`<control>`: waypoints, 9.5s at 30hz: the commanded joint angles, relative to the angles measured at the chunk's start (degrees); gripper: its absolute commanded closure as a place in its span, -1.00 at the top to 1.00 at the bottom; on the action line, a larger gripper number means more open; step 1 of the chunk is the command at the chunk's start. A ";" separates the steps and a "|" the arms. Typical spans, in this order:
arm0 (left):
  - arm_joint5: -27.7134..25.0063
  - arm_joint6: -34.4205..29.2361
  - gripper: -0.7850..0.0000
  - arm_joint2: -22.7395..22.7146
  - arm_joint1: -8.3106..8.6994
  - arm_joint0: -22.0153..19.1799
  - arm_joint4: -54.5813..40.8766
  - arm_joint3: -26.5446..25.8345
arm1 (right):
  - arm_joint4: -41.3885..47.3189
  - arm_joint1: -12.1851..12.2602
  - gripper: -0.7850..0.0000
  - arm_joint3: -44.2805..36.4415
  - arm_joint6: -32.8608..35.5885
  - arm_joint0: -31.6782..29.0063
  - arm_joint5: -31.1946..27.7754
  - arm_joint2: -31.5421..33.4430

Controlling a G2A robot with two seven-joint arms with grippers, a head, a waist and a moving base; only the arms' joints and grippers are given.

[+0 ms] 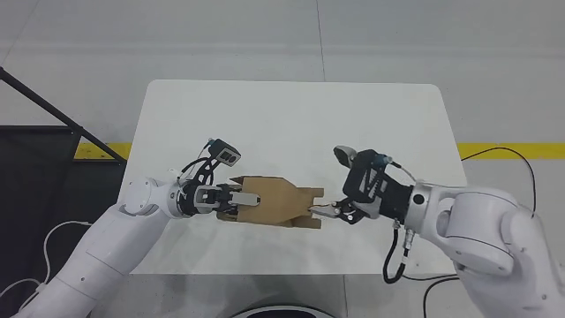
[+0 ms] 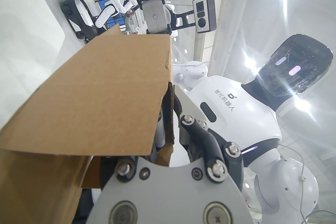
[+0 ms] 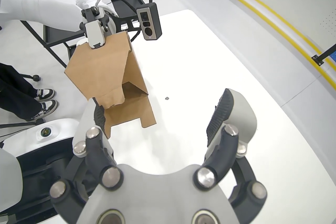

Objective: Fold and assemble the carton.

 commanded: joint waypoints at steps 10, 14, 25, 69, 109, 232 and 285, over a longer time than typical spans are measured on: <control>0.00 0.00 -1.00 0.00 0.00 0.00 0.00 0.00 | -1.01 -0.74 1.00 1.82 0.98 4.20 0.77 -5.42; 0.00 0.00 -1.00 0.00 0.00 0.00 0.00 0.00 | -1.35 -1.11 1.00 2.74 1.09 5.95 1.23 -7.40; 0.00 0.00 -1.00 0.00 0.00 0.00 0.00 0.00 | -1.51 -1.86 1.00 4.47 1.41 8.76 1.81 -11.00; 0.00 0.00 -1.00 0.00 0.00 0.00 0.00 0.00 | -2.32 -3.45 1.00 7.52 0.25 11.46 2.33 -14.45; 0.00 0.00 -1.00 0.00 0.00 0.00 0.00 0.00 | 1.97 0.08 1.00 8.14 -6.29 -11.65 -4.39 4.63; -9.16 9.16 -1.00 -7.91 -2.00 5.75 17.76 -7.29 | 53.97 -2.18 0.62 23.09 6.68 0.13 -4.39 -6.21; -9.39 9.40 -1.00 -9.40 -2.71 6.86 18.54 -8.72 | 57.49 -4.48 -0.32 30.20 7.71 4.55 -5.11 -12.16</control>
